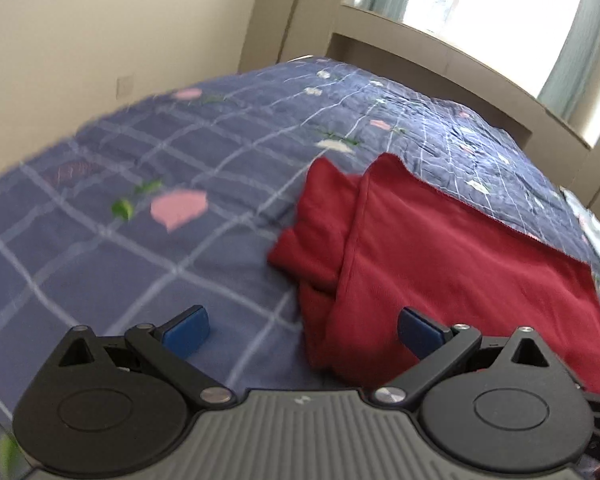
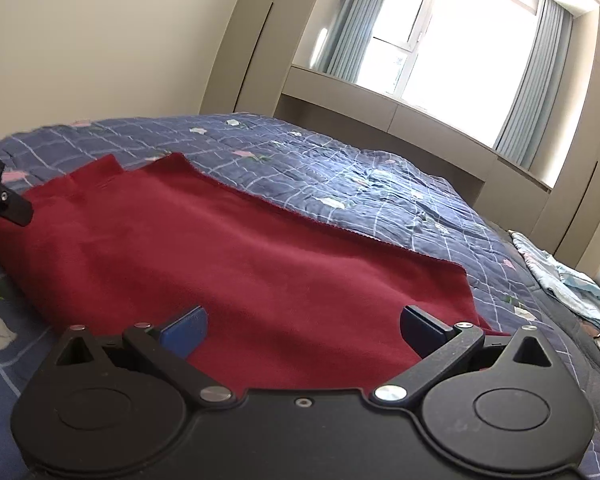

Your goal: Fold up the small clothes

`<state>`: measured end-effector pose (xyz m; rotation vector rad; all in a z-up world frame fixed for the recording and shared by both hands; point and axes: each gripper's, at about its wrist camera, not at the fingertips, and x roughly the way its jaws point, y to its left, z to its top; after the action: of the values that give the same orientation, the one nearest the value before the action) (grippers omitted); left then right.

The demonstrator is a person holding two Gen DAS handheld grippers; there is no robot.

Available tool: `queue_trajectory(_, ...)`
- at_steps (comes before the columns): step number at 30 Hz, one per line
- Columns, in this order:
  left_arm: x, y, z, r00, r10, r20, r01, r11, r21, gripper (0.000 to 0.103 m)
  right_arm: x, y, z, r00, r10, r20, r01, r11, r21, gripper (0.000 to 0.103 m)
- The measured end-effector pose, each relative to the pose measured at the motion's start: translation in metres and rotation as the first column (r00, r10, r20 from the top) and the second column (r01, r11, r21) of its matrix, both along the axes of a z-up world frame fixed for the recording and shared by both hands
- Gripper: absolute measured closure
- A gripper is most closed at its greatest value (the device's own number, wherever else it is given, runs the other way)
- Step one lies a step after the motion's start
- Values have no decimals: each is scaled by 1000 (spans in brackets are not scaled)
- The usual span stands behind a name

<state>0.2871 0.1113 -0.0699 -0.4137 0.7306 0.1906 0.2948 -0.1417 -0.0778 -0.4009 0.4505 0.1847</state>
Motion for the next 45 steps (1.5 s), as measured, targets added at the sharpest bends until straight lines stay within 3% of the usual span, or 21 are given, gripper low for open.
queue_trajectory(5, 0, -8, -3, 999, 43, 22, -43, 999, -3, 0, 3, 2, -10, 1000, -8, -21, 8, 1000, -17, 1)
queue_trajectory(9, -2, -10, -2, 998, 31, 52, -22, 988, -153, 1, 3, 3, -13, 1000, -3, -24, 2, 1000, -21, 1)
queue_trajectory(13, -7, -10, -6, 995, 91, 45, -75, 958, -275, 20, 6, -2, -13, 999, 0, -44, 1, 1000, 8, 1)
queue_trajectory(15, -9, -10, -9, 990, 138, 38, -121, 948, -295, 29, 8, -4, -12, 999, 1, -54, 0, 1000, 24, 1)
queue_trajectory(17, -10, -10, -11, 981, 193, 22, -179, 942, -284, 45, 9, -5, -12, 998, 2, -61, 0, 999, 34, 1)
queue_trajectory(21, -4, -8, -13, 971, 240, 10, -226, 925, -307, 45, 9, -6, -13, 998, 3, -68, 0, 999, 45, 1)
queue_trajectory(23, -2, -4, -15, 968, 252, 12, -233, 912, -339, 37, 9, -5, -13, 998, 3, -69, 0, 999, 48, 1)
queue_trajectory(25, -1, -2, -17, 961, 277, 18, -250, 892, -376, 36, 9, -5, -13, 998, 3, -68, 0, 999, 47, 1)
queue_trajectory(27, -1, -1, -16, 955, 297, 8, -272, 887, -374, 46, 9, -5, -13, 998, 3, -67, 0, 999, 46, 1)
queue_trajectory(28, 0, -2, -15, 954, 299, -1, -280, 892, -354, 63, 9, -5, -13, 998, 3, -67, 0, 999, 45, 1)
queue_trajectory(29, 2, -3, -16, 955, 296, -12, -282, 898, -337, 72, 9, -5, -13, 998, 2, -66, 1, 999, 44, 1)
queue_trajectory(32, 3, -2, -17, 957, 291, -16, -278, 893, -355, 79, 8, -4, -13, 998, 1, -61, 1, 999, 42, 1)
queue_trajectory(35, 6, -1, -18, 958, 286, -22, -274, 890, -365, 77, 7, -4, -13, 999, 0, -54, 2, 999, 36, 1)
queue_trajectory(39, 7, 2, -21, 948, 316, -31, -302, 867, -395, 76, 7, -5, -13, 998, 2, -57, 1, 999, 46, 1)
queue_trajectory(41, 7, -1, -17, 947, 320, -23, -305, 876, -374, 87, 8, -7, -13, 998, 3, -65, 1, 998, 63, 1)
queue_trajectory(45, 11, -15, 3, 959, 278, 55, -250, 920, -301, 91, 10, -11, -12, 997, 3, -76, 4, 996, 92, 1)
